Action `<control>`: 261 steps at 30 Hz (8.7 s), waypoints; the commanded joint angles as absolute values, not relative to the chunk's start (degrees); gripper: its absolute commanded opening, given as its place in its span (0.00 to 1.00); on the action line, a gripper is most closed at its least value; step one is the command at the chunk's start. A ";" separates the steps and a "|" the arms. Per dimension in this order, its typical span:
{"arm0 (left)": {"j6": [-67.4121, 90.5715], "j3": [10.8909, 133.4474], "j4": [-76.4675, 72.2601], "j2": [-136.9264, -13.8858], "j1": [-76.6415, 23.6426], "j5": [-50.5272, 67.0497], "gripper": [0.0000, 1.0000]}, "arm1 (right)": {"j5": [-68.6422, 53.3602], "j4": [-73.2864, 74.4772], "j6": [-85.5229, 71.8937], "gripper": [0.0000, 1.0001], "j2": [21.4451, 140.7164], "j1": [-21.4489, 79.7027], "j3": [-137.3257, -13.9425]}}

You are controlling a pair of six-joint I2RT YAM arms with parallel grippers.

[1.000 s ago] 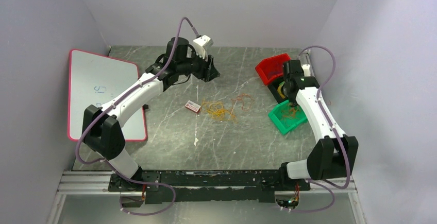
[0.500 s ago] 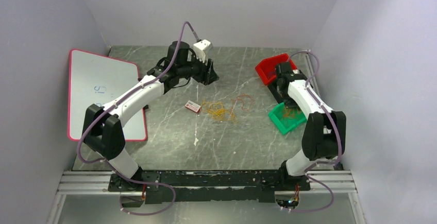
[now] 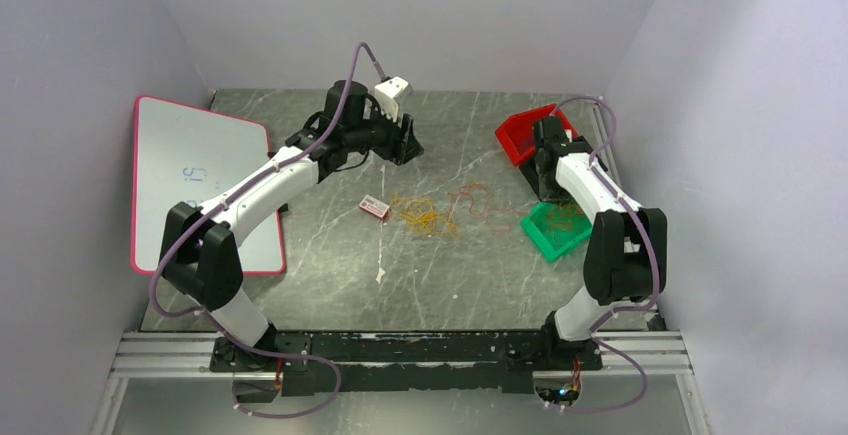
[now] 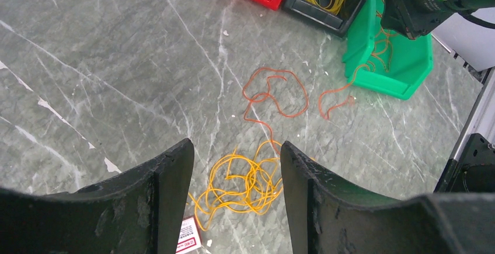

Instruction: Untangle the cables

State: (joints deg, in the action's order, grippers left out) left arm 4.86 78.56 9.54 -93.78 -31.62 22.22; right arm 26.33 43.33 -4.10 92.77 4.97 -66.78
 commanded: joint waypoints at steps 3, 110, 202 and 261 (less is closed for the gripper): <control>3.79 77.53 7.43 -93.16 -31.29 21.11 0.61 | 27.21 43.98 -6.09 0.11 94.08 4.65 -67.06; 3.59 77.25 7.67 -93.41 -30.94 21.32 0.61 | 19.24 40.15 -18.84 0.00 89.89 23.76 -60.24; 3.49 76.17 7.19 -90.64 -30.93 19.27 0.62 | -4.33 34.06 -13.78 0.38 83.50 6.05 -67.24; 7.06 74.54 6.18 -71.25 -30.76 15.87 0.76 | -14.06 14.94 -1.87 0.00 68.74 17.32 -70.66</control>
State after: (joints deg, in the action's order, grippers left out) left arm 6.44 73.47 10.15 -73.34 -31.20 12.25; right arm -4.14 14.15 -5.93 68.88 17.06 -67.90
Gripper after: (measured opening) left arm 0.753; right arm 0.015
